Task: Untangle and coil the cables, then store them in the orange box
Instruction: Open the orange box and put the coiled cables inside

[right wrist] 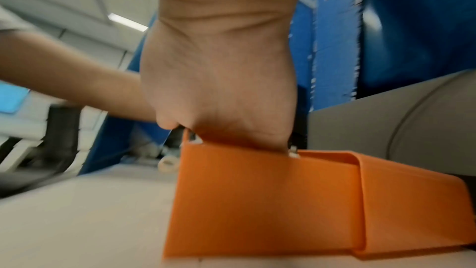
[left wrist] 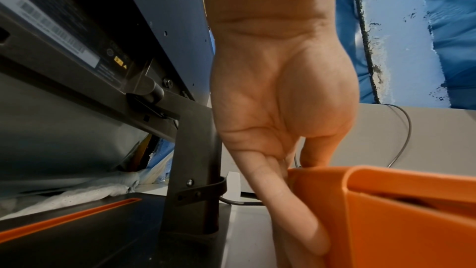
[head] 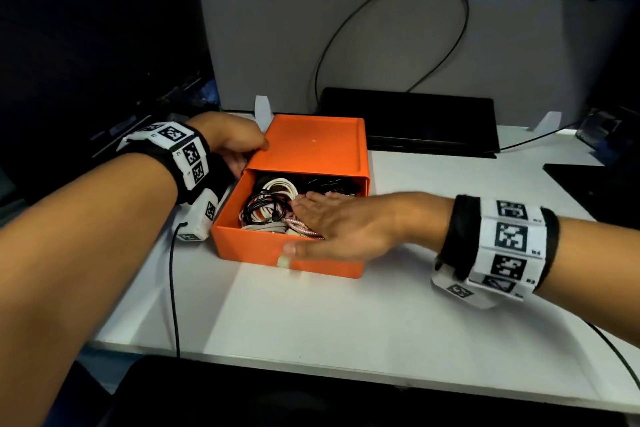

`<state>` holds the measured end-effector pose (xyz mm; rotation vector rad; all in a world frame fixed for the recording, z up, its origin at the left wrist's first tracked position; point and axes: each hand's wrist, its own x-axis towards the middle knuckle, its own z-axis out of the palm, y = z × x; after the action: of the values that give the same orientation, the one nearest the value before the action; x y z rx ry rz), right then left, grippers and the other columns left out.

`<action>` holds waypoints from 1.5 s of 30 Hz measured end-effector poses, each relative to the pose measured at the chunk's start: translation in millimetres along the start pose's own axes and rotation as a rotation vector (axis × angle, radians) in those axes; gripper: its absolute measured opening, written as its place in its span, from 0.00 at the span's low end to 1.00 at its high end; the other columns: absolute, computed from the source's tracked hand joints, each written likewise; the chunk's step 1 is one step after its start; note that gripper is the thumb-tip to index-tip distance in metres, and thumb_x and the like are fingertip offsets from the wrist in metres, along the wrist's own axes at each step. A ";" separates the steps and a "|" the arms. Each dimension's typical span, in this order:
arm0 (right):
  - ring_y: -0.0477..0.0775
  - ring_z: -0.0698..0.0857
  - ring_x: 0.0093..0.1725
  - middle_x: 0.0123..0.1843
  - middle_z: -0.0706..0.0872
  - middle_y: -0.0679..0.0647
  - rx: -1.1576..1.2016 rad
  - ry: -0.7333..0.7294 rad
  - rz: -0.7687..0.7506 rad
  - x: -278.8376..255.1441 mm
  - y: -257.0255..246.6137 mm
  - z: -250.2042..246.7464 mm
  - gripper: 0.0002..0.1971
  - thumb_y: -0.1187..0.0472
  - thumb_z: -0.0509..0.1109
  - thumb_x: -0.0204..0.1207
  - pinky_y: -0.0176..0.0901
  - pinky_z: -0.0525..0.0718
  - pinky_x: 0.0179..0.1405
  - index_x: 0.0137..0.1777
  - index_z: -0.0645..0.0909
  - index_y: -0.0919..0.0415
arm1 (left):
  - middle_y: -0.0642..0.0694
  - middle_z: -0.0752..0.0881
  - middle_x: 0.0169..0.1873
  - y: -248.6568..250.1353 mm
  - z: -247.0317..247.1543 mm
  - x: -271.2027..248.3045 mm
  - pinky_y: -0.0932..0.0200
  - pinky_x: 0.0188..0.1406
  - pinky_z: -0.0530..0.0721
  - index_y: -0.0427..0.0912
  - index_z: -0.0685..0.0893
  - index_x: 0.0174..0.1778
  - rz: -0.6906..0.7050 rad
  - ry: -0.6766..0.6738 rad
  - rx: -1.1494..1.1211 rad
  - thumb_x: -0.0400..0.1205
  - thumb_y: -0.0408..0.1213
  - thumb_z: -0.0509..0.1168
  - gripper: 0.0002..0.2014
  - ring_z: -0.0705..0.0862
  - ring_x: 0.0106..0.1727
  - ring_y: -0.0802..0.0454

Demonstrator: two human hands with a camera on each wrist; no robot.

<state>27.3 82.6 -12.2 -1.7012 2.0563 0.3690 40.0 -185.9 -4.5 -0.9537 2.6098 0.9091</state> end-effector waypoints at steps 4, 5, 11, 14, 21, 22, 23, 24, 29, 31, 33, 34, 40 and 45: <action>0.55 0.38 0.92 0.93 0.37 0.56 -0.148 0.114 0.026 -0.5 -6.0 5.3 0.52 0.24 0.49 0.83 0.49 0.41 0.91 0.91 0.35 0.60 | 0.27 0.91 0.46 -0.5 -0.2 0.8 0.46 0.34 0.94 0.31 0.77 0.71 0.007 -0.003 0.008 0.92 0.39 0.52 0.18 0.93 0.35 0.38; 0.57 0.41 0.92 0.93 0.38 0.58 -0.183 0.190 0.009 -1.1 -8.8 3.4 0.51 0.27 0.52 0.84 0.50 0.43 0.91 0.91 0.36 0.60 | 0.27 0.91 0.47 -0.9 -0.1 1.7 0.46 0.35 0.94 0.31 0.77 0.71 0.010 -0.003 0.008 0.92 0.39 0.52 0.18 0.93 0.35 0.38; 0.63 0.65 0.88 0.92 0.57 0.57 -0.237 0.344 -0.108 7.2 -44.0 15.9 0.36 0.41 0.55 0.91 0.62 0.77 0.79 0.92 0.49 0.54 | 0.26 0.90 0.49 -2.0 -0.2 3.2 0.46 0.34 0.94 0.30 0.76 0.73 0.011 -0.002 0.004 0.93 0.40 0.52 0.20 0.92 0.34 0.37; 0.64 0.87 0.57 0.64 0.87 0.57 -0.138 0.391 -0.077 16.6 -39.9 19.0 0.14 0.54 0.62 0.90 0.63 0.89 0.53 0.73 0.74 0.54 | 0.26 0.90 0.48 -0.9 0.0 1.9 0.46 0.33 0.94 0.31 0.75 0.74 0.012 0.003 0.009 0.93 0.40 0.52 0.20 0.92 0.33 0.38; 0.63 0.63 0.88 0.91 0.60 0.58 0.027 0.335 -0.059 -6.3 -23.1 22.4 0.29 0.46 0.61 0.90 0.63 0.64 0.87 0.88 0.63 0.53 | 0.27 0.90 0.48 0.0 0.6 1.1 0.49 0.28 0.92 0.31 0.76 0.73 0.003 0.005 0.015 0.92 0.39 0.53 0.19 0.93 0.33 0.38; 0.64 0.54 0.91 0.93 0.52 0.58 -0.044 0.342 0.006 -10.1 -20.6 26.2 0.32 0.42 0.59 0.90 0.64 0.55 0.90 0.90 0.57 0.50 | 0.28 0.90 0.47 0.4 0.3 0.7 0.50 0.28 0.91 0.31 0.76 0.73 0.005 0.005 0.016 0.92 0.39 0.53 0.19 0.93 0.33 0.38; 0.66 0.49 0.92 0.93 0.48 0.59 -0.098 0.349 0.065 -12.4 -18.0 30.2 0.33 0.40 0.56 0.90 0.67 0.51 0.90 0.91 0.53 0.48 | 0.28 0.90 0.47 0.5 0.1 0.2 0.50 0.28 0.92 0.32 0.76 0.73 0.004 0.004 0.017 0.92 0.38 0.53 0.18 0.93 0.34 0.38; 0.68 0.48 0.91 0.93 0.47 0.61 -0.114 0.345 0.104 -13.5 -15.5 33.7 0.32 0.39 0.52 0.91 0.68 0.51 0.90 0.92 0.50 0.45 | 0.28 0.91 0.47 0.7 -0.3 -0.5 0.49 0.28 0.92 0.32 0.76 0.73 0.002 0.003 0.019 0.92 0.38 0.52 0.18 0.93 0.34 0.38; 0.67 0.57 0.90 0.93 0.51 0.60 -0.075 0.260 0.127 -10.6 -4.5 30.9 0.29 0.41 0.45 0.92 0.65 0.62 0.87 0.92 0.46 0.43 | 0.26 0.91 0.48 0.9 -0.2 -0.1 0.47 0.31 0.93 0.32 0.76 0.73 -0.012 -0.004 0.028 0.92 0.39 0.52 0.19 0.93 0.37 0.35; 0.67 0.57 0.90 0.93 0.51 0.58 -0.065 0.256 0.148 -8.0 -0.6 26.6 0.29 0.41 0.45 0.93 0.65 0.62 0.86 0.91 0.46 0.42 | 0.27 0.91 0.49 1.6 0.7 -1.4 0.48 0.30 0.92 0.32 0.76 0.73 -0.013 -0.008 0.017 0.92 0.38 0.52 0.18 0.93 0.36 0.36; 0.67 0.57 0.90 0.93 0.53 0.59 -0.079 0.280 0.167 -4.2 4.0 24.3 0.29 0.43 0.45 0.93 0.65 0.62 0.87 0.92 0.46 0.44 | 0.28 0.90 0.50 2.3 1.7 -2.3 0.49 0.28 0.91 0.33 0.76 0.73 -0.011 -0.005 0.001 0.92 0.37 0.51 0.18 0.93 0.33 0.39; 0.67 0.57 0.90 0.93 0.54 0.60 -0.103 0.286 0.182 -1.3 6.9 24.2 0.29 0.43 0.45 0.93 0.65 0.61 0.87 0.92 0.47 0.46 | 0.29 0.89 0.50 2.3 1.8 -2.4 0.49 0.27 0.91 0.33 0.76 0.73 -0.012 -0.003 -0.004 0.92 0.37 0.51 0.18 0.93 0.31 0.40; 0.60 0.76 0.72 0.74 0.78 0.56 -0.292 0.573 0.220 -0.9 7.3 12.8 0.29 0.38 0.61 0.86 0.59 0.76 0.72 0.80 0.75 0.54 | 0.29 0.89 0.51 3.5 1.3 -2.4 0.47 0.30 0.92 0.34 0.75 0.74 -0.022 -0.011 -0.010 0.93 0.38 0.51 0.18 0.93 0.34 0.39; 0.70 0.69 0.82 0.87 0.61 0.65 0.015 0.516 0.469 2.1 23.2 -0.6 0.66 0.20 0.70 0.67 0.64 0.75 0.77 0.92 0.42 0.56 | 0.29 0.90 0.51 2.0 1.6 -1.4 0.48 0.30 0.92 0.33 0.77 0.73 -0.022 -0.008 0.003 0.92 0.38 0.52 0.18 0.93 0.36 0.37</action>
<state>4.2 85.3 -14.5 -1.3862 2.8316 0.0494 39.7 -183.0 -4.3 -0.9735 2.5879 0.9022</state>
